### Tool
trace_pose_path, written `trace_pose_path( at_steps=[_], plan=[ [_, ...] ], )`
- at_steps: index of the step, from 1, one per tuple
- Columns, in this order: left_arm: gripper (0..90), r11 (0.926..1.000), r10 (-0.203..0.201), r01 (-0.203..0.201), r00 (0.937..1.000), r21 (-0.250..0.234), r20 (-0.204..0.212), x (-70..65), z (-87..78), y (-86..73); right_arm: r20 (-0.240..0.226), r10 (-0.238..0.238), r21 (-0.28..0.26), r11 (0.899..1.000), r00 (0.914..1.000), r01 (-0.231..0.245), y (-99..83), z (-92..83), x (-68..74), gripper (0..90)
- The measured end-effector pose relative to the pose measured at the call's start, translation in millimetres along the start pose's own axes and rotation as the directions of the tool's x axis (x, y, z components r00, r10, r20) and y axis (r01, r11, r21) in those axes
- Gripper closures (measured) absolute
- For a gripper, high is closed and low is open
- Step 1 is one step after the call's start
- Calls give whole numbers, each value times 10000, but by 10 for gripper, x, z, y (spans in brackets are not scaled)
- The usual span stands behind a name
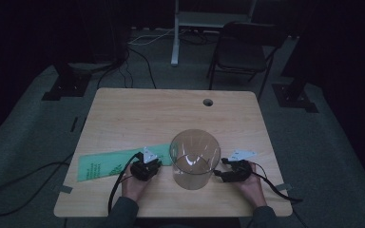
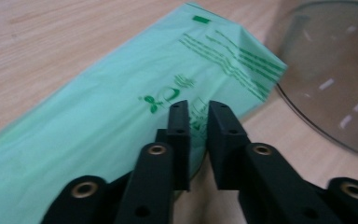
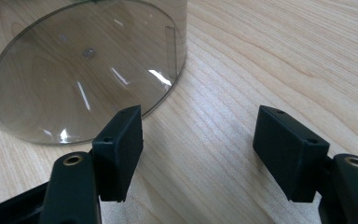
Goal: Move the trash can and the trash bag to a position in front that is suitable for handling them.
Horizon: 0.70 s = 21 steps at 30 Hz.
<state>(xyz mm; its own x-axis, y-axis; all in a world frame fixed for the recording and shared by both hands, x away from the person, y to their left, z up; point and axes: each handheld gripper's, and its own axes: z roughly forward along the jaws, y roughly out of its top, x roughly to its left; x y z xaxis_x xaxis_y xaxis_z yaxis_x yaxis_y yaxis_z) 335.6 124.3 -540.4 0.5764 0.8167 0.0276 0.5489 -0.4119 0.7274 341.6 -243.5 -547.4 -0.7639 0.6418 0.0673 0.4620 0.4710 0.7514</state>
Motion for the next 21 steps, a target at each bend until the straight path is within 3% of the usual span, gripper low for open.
trace_pose_path(
  at_steps=[7,12,16,21],
  plan=[
    [832,9944,-1059,1054,9929,-127,-533,194,107,85,-16,-5,-3,10000,10000,5,-1,0,-2,320],
    [783,9837,-1795,1777,9788,-268,-986,362,125,94,-20,-4,-4,10000,10000,4,-1,0,-2,320],
    [652,9855,-1698,1683,9775,-224,-1252,404,31,58,-23,-3,-4,10000,10000,3,-1,-1,-2,319],
    [606,9905,-1372,1353,9783,-226,-1553,458,-205,-64,-11,5,-7,10000,10000,-5,-3,-2,2,319]
  ],
)
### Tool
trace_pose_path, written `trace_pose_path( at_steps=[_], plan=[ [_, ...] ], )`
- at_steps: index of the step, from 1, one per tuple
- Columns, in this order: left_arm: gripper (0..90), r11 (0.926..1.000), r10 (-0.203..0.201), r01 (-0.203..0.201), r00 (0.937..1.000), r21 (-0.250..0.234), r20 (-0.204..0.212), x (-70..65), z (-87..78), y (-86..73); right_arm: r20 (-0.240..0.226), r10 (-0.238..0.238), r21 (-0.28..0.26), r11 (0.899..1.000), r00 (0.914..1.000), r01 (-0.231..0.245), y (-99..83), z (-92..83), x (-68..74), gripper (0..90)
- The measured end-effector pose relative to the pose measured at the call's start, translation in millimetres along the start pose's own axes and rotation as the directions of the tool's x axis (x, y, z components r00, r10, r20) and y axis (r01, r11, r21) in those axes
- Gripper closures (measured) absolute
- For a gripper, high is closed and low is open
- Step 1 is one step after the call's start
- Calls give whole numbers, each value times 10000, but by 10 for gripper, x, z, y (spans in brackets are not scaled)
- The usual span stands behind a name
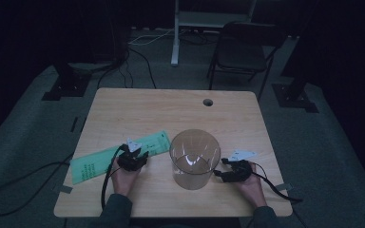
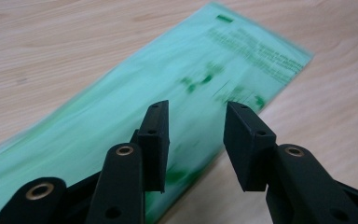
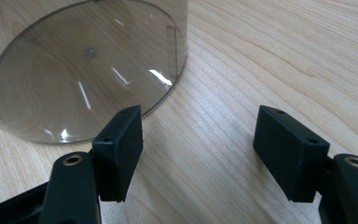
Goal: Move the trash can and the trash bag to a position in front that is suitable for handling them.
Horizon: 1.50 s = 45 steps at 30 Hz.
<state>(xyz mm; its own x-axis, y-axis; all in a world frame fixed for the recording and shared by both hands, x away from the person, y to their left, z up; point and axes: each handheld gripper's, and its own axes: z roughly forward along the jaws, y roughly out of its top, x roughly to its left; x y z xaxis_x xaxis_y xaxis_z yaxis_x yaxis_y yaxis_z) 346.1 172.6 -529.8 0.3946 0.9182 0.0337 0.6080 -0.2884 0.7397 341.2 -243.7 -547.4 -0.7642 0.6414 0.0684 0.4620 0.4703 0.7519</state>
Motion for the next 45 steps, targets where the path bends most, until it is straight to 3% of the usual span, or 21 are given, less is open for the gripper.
trace_pose_path(
  at_steps=[6,14,20,23,28,33,45],
  plan=[
    [597,9996,83,-76,9996,273,-252,187,-163,-220,11,-11,-9,10000,10000,11,0,1,1,319],
    [568,9983,489,-481,9985,327,-247,281,-283,-345,12,-10,-8,10000,10000,10,0,1,1,319],
    [572,9994,109,-110,9999,314,16,382,-258,-381,15,-11,-6,10000,10000,11,0,1,2,319],
    [616,9996,-97,95,9999,261,98,436,-253,-386,17,-5,-4,10000,10000,5,0,1,2,319],
    [777,9991,-331,327,9993,255,145,474,-270,-399,10,1,-4,10000,10000,-1,0,1,2,318],
    [860,9985,-396,390,9991,371,139,364,-320,-427,10,-4,-6,10000,10000,4,0,1,1,318],
    [852,9980,-330,314,9991,545,280,-23,-456,-515,7,-33,-2,10000,10000,33,2,4,2,315]
  ],
)
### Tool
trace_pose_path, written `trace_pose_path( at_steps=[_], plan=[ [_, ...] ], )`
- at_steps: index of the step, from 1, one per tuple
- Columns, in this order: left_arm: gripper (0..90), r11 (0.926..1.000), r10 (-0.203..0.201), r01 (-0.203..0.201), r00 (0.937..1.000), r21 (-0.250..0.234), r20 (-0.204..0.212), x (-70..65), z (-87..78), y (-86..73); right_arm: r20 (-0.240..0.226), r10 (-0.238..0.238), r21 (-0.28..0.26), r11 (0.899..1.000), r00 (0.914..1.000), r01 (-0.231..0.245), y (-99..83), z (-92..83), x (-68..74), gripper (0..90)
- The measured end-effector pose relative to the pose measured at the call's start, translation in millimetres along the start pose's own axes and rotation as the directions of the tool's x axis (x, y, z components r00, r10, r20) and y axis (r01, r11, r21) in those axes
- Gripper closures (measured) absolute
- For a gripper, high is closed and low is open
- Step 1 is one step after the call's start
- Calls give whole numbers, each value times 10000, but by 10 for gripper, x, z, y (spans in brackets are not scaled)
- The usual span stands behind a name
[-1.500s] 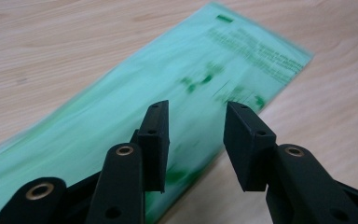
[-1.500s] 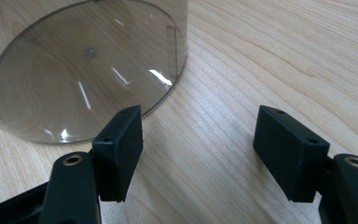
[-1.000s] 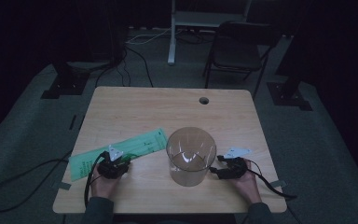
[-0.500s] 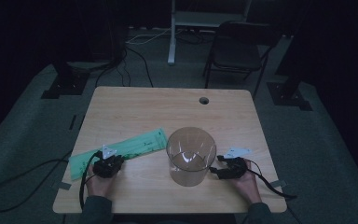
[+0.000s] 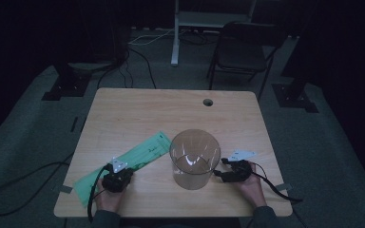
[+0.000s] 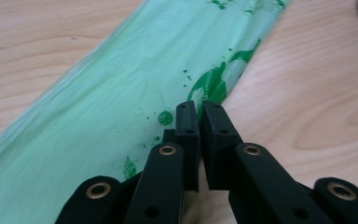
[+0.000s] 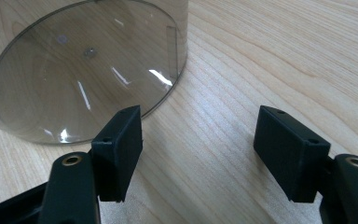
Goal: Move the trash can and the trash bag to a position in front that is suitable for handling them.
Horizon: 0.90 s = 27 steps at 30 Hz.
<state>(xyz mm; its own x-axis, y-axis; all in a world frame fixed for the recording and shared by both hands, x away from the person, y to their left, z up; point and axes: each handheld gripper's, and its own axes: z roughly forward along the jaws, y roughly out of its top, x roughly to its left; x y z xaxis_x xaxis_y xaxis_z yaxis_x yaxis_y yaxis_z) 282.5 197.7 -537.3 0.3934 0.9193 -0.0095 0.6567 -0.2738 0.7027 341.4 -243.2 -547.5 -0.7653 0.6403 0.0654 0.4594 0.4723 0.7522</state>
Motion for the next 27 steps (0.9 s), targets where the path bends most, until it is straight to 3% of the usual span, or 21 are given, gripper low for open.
trace_pose_path(
  at_steps=[3,11,19,27],
  plan=[
    [825,10000,-37,36,9989,18,464,-103,-15,-13,-11,8,2,10000,10000,-8,2,2,0,314],
    [614,9972,645,-629,9971,-409,399,-266,24,108,-59,17,5,10000,10000,-17,4,3,-5,307],
    [560,9954,867,-863,9962,-426,93,-197,172,267,-154,44,-1,10000,9999,-44,6,7,-12,293],
    [562,9964,665,-659,9977,-529,88,-130,248,323,-140,22,25,10000,9999,-22,7,8,-8,289]
  ],
)
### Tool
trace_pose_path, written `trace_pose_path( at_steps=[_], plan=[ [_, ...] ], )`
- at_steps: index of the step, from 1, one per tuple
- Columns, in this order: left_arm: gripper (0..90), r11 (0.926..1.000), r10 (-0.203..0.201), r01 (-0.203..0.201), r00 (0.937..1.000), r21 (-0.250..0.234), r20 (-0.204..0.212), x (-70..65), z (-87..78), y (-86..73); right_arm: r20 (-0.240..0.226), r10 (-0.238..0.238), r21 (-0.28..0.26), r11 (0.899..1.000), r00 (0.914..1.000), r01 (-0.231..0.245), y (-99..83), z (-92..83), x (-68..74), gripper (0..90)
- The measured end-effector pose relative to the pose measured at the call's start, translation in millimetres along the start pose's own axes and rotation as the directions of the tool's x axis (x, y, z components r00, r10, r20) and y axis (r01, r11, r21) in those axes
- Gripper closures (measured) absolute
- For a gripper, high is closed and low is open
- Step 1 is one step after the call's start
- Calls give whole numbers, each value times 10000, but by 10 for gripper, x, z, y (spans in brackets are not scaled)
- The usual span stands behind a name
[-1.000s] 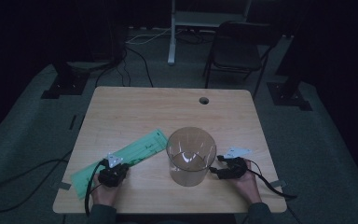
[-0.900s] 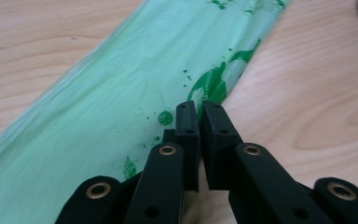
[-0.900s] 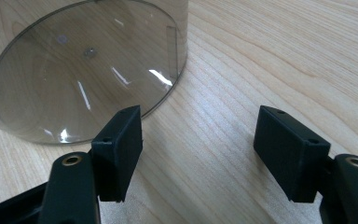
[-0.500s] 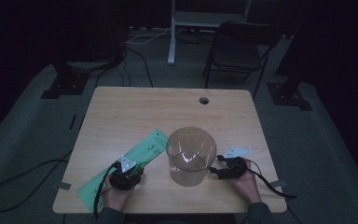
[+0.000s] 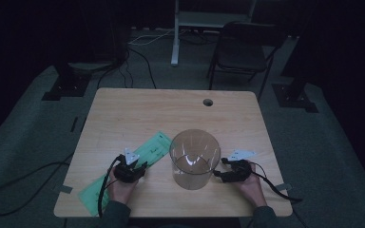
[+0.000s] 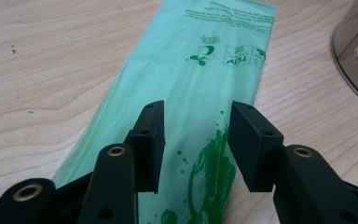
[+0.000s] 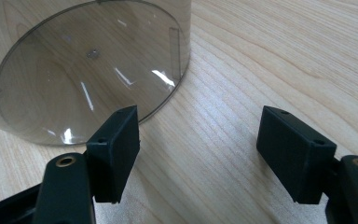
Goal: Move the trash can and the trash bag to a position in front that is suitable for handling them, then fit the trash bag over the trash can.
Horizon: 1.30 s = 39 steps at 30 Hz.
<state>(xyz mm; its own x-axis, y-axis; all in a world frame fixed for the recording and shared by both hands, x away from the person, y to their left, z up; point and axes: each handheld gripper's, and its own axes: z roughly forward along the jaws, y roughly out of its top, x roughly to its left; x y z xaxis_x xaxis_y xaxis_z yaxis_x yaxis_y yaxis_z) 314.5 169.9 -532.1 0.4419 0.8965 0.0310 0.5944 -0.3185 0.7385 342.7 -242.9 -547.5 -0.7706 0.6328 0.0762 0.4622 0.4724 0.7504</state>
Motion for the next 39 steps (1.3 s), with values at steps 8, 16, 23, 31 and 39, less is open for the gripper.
trace_pose_path(
  at_steps=[8,16,23,31,39],
  plan=[
    [540,9999,-82,81,9999,58,84,-4,33,-1,-25,4,-25,10000,10000,-4,2,3,-3,287],
    [477,9995,-243,244,9997,179,-73,27,52,10,-28,0,-20,10000,10000,0,2,3,-3,286],
    [448,9994,-145,149,9998,307,-134,30,66,-3,-20,-6,-24,10000,10000,6,2,4,-3,286],
    [402,9997,43,-46,9999,247,151,-8,48,-38,-39,-8,-23,10000,10000,8,2,4,-5,284],
    [364,9987,194,-207,9994,462,285,-86,55,-59,-46,-10,-22,10000,10000,10,2,4,-5,283]
  ],
)
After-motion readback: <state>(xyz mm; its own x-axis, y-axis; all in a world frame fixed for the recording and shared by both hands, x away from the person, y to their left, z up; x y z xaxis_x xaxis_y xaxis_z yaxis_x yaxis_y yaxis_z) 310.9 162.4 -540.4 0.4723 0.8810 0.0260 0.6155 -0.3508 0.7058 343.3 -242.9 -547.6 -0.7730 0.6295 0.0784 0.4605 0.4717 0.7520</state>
